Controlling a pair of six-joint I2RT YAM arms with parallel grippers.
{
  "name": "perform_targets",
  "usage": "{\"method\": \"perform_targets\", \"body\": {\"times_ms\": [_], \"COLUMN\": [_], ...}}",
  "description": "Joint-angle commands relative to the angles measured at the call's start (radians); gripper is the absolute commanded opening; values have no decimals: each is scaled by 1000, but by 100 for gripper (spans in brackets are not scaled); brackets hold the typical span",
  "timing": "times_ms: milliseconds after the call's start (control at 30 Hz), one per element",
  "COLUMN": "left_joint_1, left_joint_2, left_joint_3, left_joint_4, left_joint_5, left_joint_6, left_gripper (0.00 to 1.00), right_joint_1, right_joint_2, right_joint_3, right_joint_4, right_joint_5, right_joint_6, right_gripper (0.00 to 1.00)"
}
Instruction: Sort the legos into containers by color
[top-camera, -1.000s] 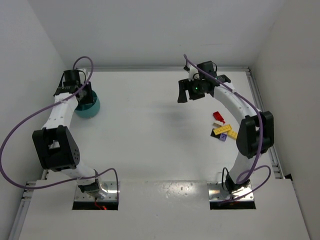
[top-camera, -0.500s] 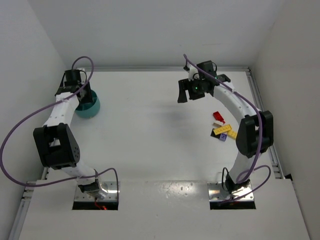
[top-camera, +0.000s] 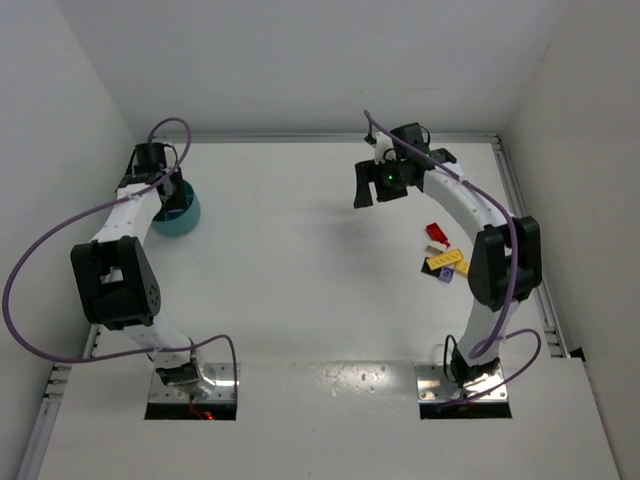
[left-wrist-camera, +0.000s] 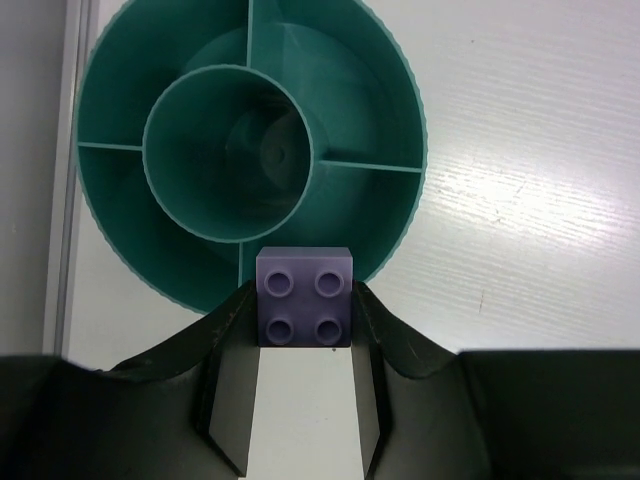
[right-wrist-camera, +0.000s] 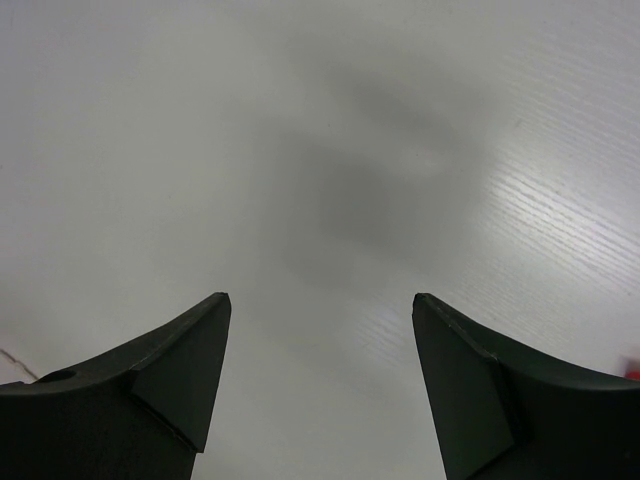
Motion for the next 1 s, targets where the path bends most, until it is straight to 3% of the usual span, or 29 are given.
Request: {"method": "perform_targets", "body": {"times_ms": [0,200,433,533,600,633,667,800,967], "left_joint_1": [-5,-5,-5,-5,-15,-24,-33,-33,-53], "left_joint_2": [-13,-13,-50,-163,-230,-295,-329,-395,-384], "left_joint_3": [-11,-11,-11,-38,-38,-49,-49,-74,-61], "left_joint_4": [50,60,69,119,130,130,130,106,52], "left_joint_5": [-21,-30,-21,77,282,371,498,669,776], "left_joint_6": [-1,8,27,54,102,182,211,257,234], "left_gripper": [36,50,56,56,58,88,100,100,100], "right_joint_1": [-1,-1,-1,-1,-1,-1,-13,-50,-145], "right_joint_2": [-2,-2,-11,-23,-37,-49,-75,-165,-248], "right_joint_3": [45,45,45,16,-14,-31,-87,-270,-361], "right_joint_4": [1,1,1,1,-19,-46,-56,-77,-172], "right_joint_5": [-13,-22,-22,7,31,59,71,136,206], "right_joint_6": [-11,-11,-11,-40,-71,-127,-160,-315,-451], "right_gripper": [74,74,74,74,74,74,74,74,58]}}
